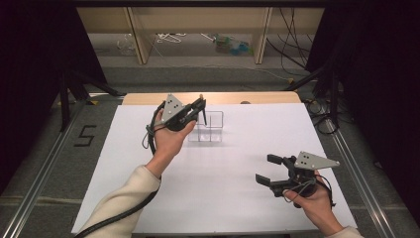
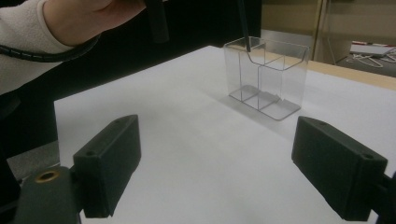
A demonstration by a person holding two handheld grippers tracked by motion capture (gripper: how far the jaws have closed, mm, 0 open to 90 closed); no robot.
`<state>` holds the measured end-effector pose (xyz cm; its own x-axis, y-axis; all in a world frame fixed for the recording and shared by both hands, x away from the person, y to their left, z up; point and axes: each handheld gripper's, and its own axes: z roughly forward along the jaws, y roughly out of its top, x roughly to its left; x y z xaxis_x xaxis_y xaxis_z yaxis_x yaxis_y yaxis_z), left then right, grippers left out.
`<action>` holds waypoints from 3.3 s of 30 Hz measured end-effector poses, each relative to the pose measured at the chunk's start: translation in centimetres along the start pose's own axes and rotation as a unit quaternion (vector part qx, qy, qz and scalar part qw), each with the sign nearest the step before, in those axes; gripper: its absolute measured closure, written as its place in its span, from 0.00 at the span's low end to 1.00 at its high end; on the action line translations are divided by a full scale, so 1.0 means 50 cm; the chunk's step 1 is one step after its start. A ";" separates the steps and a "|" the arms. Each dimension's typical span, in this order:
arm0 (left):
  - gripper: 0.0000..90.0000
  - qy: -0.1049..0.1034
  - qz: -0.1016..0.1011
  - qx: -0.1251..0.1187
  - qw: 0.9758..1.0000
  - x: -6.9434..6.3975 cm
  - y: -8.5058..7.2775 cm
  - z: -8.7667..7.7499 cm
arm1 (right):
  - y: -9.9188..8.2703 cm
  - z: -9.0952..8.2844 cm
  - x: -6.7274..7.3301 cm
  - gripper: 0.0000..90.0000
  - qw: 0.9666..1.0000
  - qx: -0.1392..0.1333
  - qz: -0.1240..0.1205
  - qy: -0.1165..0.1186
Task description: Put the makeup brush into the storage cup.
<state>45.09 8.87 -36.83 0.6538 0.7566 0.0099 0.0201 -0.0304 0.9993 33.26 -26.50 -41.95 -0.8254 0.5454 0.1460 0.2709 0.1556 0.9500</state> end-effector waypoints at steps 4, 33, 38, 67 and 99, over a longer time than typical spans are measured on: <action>0.93 0.002 0.016 -0.006 1.000 0.006 -0.001 0.004 | 0.000 0.000 0.000 0.18 1.000 0.001 -0.001 -0.002; 0.93 0.007 0.021 -0.003 1.000 0.018 -0.010 0.014 | -0.001 0.002 0.000 0.18 1.000 -0.005 -0.006 0.002; 0.93 0.008 0.023 -0.003 1.000 0.019 -0.011 0.017 | 0.000 0.001 0.000 0.18 1.000 0.001 -0.005 0.002; 0.93 0.004 0.031 -0.003 1.000 0.021 -0.021 0.035 | 0.000 0.000 0.000 0.18 1.000 0.005 -0.003 0.001; 0.93 0.003 0.036 0.005 0.999 0.020 -0.034 0.050 | -0.001 0.000 -0.001 0.18 1.000 0.004 -0.003 0.004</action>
<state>47.61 8.06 -38.61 0.6488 0.7566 0.0812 -0.0184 -0.0911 0.9957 33.28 -26.50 -41.99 -0.8313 0.5373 0.1422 0.2689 0.1649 0.9489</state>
